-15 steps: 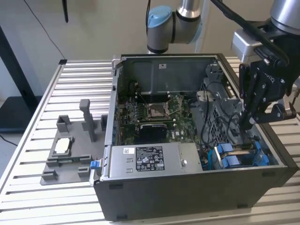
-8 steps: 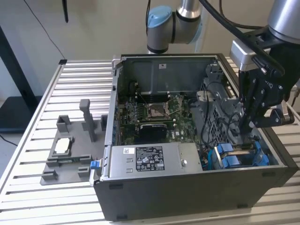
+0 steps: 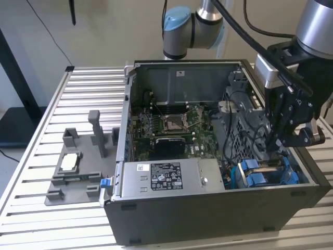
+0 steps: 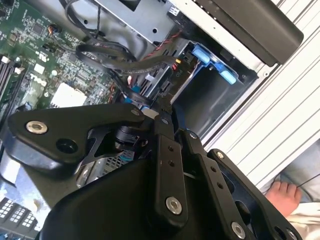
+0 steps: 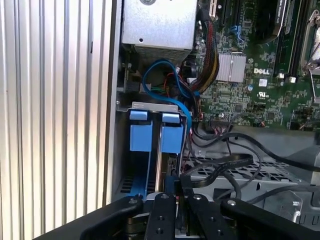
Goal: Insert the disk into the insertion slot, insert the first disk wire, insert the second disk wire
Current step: 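Insert the second disk wire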
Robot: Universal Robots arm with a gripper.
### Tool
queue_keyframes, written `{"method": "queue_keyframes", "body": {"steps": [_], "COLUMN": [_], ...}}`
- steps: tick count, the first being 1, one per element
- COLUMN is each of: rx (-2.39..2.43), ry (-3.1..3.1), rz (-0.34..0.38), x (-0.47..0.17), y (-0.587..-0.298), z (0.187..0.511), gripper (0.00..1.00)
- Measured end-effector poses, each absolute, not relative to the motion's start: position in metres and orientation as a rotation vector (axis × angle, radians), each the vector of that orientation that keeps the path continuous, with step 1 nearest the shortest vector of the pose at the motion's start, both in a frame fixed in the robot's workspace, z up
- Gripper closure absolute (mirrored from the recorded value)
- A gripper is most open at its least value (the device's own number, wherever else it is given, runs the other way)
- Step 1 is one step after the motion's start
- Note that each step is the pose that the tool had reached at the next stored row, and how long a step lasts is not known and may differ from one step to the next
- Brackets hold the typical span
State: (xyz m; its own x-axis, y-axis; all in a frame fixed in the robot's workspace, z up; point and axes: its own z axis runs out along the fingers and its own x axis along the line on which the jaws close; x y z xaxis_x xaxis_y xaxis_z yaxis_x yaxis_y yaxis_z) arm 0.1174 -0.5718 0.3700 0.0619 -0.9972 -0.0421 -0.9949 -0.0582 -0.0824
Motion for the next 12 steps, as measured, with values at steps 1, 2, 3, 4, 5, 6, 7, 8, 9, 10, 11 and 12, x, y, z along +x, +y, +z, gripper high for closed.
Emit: {"method": "queue_keyframes", "body": {"steps": [1,2,3,4,5,6,7,8,9,10,11,12], "rx": [-2.219,-2.215,-2.213,-2.21,-2.209,-2.207,-2.207,-2.207,-2.207,-2.207,-2.207,-2.207], "ry": [2.089,2.086,2.083,2.081,2.08,2.078,2.078,2.078,2.078,2.078,2.078,2.078], "rz": [-0.04,-0.041,-0.042,-0.044,-0.045,-0.047,-0.047,-0.048,-0.048,-0.048,-0.048,-0.047], "x": [0.1174,0.1174,0.1174,0.1175,0.1175,0.1175,0.1175,0.1174,0.1174,0.1174,0.1174,0.1174], "y": [-0.5721,-0.5723,-0.5726,-0.5728,-0.5729,-0.573,-0.5731,-0.5732,-0.5732,-0.5732,-0.5732,-0.5732], "z": [0.3692,0.3683,0.3672,0.3662,0.3653,0.3643,0.3636,0.363,0.3626,0.3623,0.3619,0.3614], "gripper": [0.84,0.84,0.84,0.84,0.84,0.84,0.84,0.84,0.84,0.84,0.84,0.84]}}
